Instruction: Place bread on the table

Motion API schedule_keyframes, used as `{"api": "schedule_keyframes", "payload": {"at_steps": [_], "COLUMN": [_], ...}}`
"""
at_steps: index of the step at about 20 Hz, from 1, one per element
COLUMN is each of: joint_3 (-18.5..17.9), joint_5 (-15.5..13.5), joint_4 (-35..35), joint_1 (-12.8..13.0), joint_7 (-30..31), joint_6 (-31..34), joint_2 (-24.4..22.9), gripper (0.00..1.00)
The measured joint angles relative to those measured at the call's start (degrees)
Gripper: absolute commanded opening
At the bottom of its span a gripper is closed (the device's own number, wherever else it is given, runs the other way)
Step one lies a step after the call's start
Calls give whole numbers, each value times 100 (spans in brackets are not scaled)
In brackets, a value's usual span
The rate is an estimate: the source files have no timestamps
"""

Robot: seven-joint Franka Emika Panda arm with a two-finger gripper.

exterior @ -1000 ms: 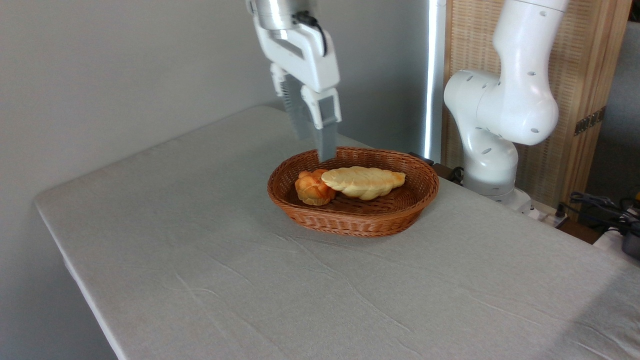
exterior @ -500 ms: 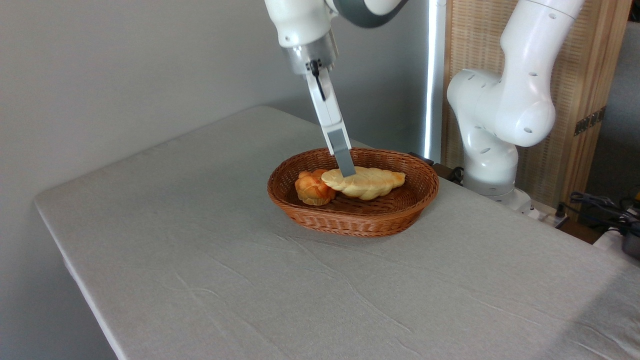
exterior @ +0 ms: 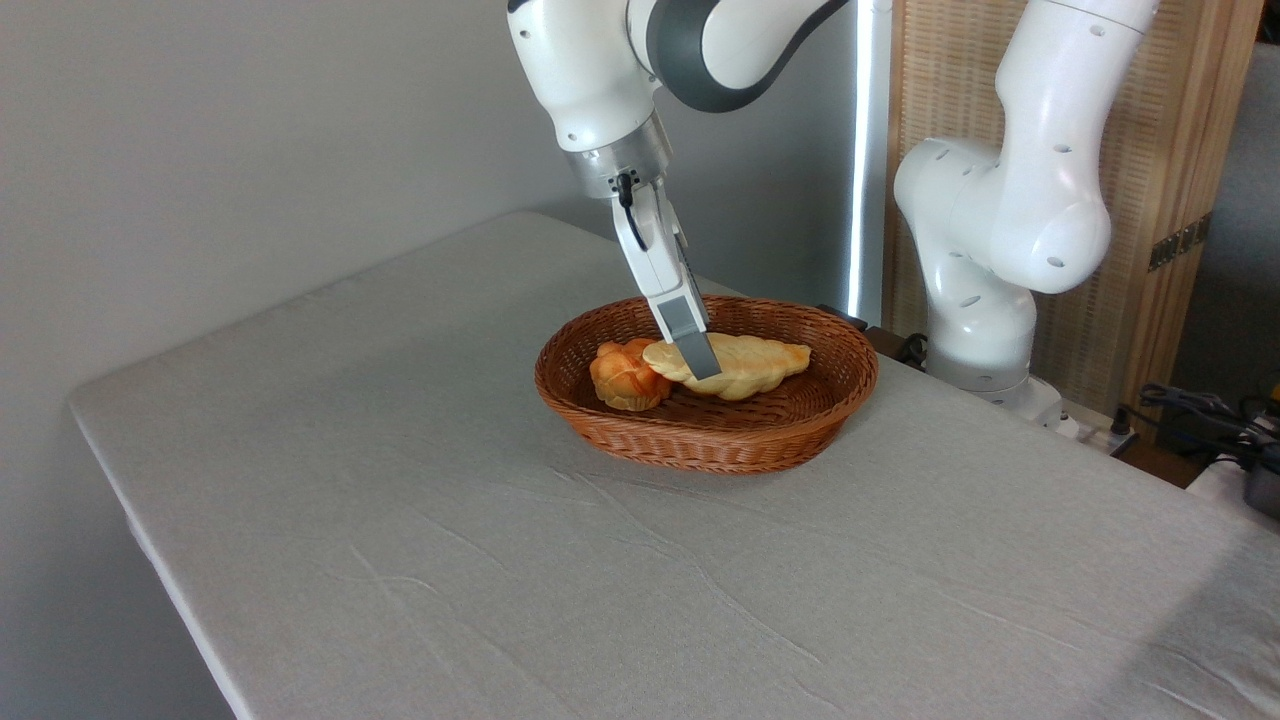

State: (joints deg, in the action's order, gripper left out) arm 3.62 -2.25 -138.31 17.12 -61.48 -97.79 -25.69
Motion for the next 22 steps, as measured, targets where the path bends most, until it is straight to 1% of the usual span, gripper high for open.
{"api": "schedule_keyframes", "payload": {"at_steps": [5, 11, 12, 13, 14, 15, 17, 18, 20, 22], "joint_3": [0, 31, 38, 51, 58, 65, 68, 68, 68, 68], "joint_5": [-2, -2, -2, -2, -2, -2, -2, -2, -2, -2], "joint_4": [-95, -131, -141, -165, -180, -202, -218, -218, -218, -218], "joint_1": [0, 0, 0, 0, 0, 0, 0, 0, 0, 0], "joint_7": [0, -1, -1, -1, -1, -1, -1, -1, -1, -1], "joint_6": [-147, -157, -157, -156, -156, -156, -156, -156, -156, -156], "joint_2": [48, 135, 142, 154, 159, 162, 163, 163, 163, 163], "gripper": [100, 100, 98, 94, 83, 67, 40, 31, 28, 28]}}
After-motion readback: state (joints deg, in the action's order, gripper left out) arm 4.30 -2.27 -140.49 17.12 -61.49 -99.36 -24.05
